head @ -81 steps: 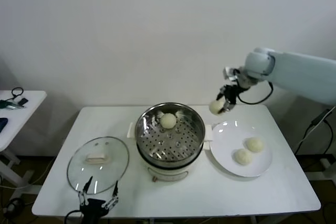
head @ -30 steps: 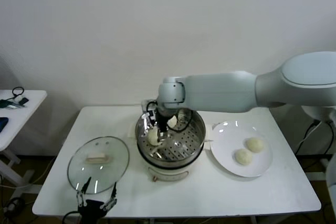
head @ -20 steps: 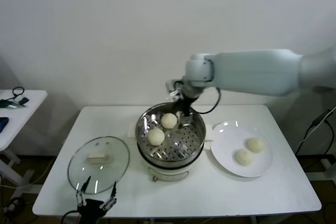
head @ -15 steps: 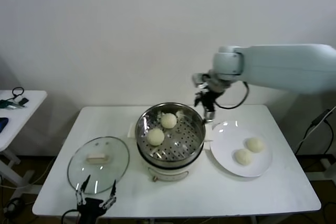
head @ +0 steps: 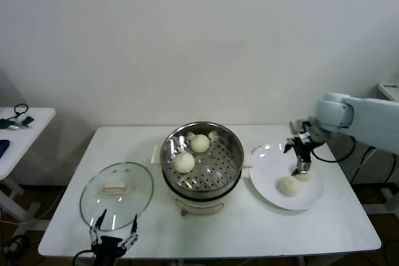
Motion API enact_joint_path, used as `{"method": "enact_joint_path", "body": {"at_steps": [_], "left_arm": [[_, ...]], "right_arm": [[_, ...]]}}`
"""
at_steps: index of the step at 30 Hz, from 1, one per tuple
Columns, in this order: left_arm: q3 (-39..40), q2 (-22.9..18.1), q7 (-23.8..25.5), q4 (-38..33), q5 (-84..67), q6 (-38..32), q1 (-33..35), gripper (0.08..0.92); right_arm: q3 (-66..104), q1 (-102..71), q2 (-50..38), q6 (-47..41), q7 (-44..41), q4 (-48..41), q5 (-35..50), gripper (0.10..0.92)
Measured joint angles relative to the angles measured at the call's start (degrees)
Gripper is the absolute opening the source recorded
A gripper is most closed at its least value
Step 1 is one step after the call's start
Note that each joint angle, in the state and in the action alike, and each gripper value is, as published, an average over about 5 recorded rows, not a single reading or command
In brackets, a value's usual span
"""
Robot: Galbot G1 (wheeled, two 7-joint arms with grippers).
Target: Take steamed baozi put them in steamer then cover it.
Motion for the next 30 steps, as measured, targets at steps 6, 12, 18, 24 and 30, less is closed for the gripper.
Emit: {"method": "enact_joint_path", "body": {"at_steps": [6, 12, 18, 24, 30], "left_arm": [[0.1, 0.0, -0.1, 0.2, 0.2, -0.2, 0.3, 0.823], [0.1, 0.0, -0.2, 0.4, 0.3, -0.4, 0.4, 0.823], [0.1, -0.1, -0.2, 0.7, 0.3, -0.4, 0.3, 0.823], [-0.1, -0.1, -0.3, 1.1, 0.3, -0.4, 0.0, 0.823], [-0.1, -0.1, -0.3, 1.2, 0.3, -0.3, -0.2, 0.823]], "right_arm": [[5.0, -7.4, -1.1, 0.0, 0.6, -1.8, -3.9, 0.823], [8.4, -12.2, -0.5, 0.4, 0.8, -4.1, -6.3, 0.823], [10.9, -15.8, 0.7, 0.5, 1.2, -6.7, -8.1, 0.823], [13.0, -18.7, 1.9, 0.5, 1.9, -8.7, -9.2, 0.823], [14.4, -20.7, 2.6, 0.4, 2.1, -9.8, -10.0, 0.78]]}}
